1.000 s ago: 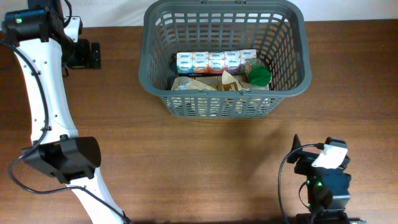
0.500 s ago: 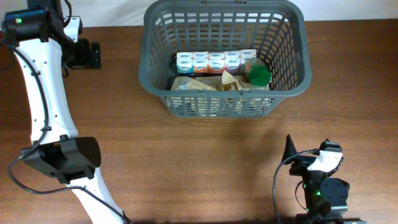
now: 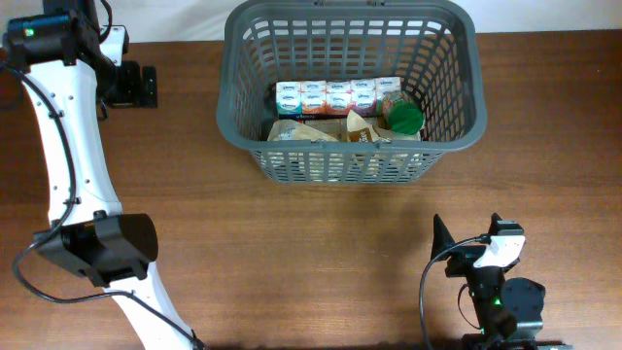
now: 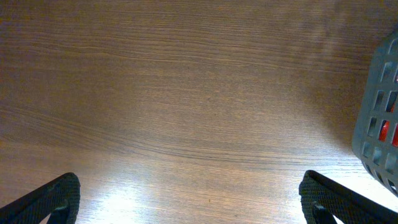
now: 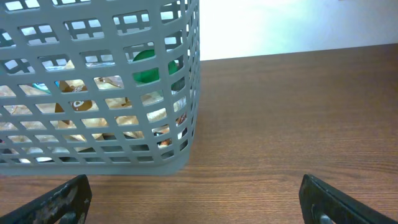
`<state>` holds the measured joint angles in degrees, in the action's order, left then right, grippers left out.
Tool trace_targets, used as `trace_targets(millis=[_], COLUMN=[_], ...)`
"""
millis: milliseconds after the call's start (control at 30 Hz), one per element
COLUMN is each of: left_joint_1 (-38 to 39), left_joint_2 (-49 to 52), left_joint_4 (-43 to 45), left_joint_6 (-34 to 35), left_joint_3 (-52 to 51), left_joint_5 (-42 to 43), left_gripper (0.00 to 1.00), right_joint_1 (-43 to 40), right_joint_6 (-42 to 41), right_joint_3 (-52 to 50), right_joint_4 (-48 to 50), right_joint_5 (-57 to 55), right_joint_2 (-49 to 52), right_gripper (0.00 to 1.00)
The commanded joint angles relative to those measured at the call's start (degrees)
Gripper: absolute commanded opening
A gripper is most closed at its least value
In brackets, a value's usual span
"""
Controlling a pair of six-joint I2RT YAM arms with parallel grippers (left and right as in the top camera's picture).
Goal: Pack container
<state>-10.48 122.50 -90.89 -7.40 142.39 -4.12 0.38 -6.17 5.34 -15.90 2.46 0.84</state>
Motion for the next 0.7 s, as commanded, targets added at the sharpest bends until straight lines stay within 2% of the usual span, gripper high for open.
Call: trace_targets(millis=[0, 467, 667], left_joint_1=[-0.3, 1.5, 6.8], left_joint_2=[0.3, -2.7, -15.5], left_joint_4=[0.0, 0.0, 0.4], left_joint_6=[0.7, 0.7, 0.7], left_joint_3=[-0.2, -1.7, -18.2], left_joint_5=[-0.2, -0.2, -0.2], left_gripper=[0.99, 0.99, 0.99], right_joint_1=[-0.4, -0.4, -0.4], right_joint_6=[-0.3, -0.3, -0.3], right_joint_3=[-0.6, -0.6, -0.6], right_joint_4=[0.3, 0.3, 0.3], right_joint_5=[0.7, 0.7, 0.7], right_joint_2=[-0.7, -0.7, -0.7], right_gripper=[0.99, 0.99, 0.99])
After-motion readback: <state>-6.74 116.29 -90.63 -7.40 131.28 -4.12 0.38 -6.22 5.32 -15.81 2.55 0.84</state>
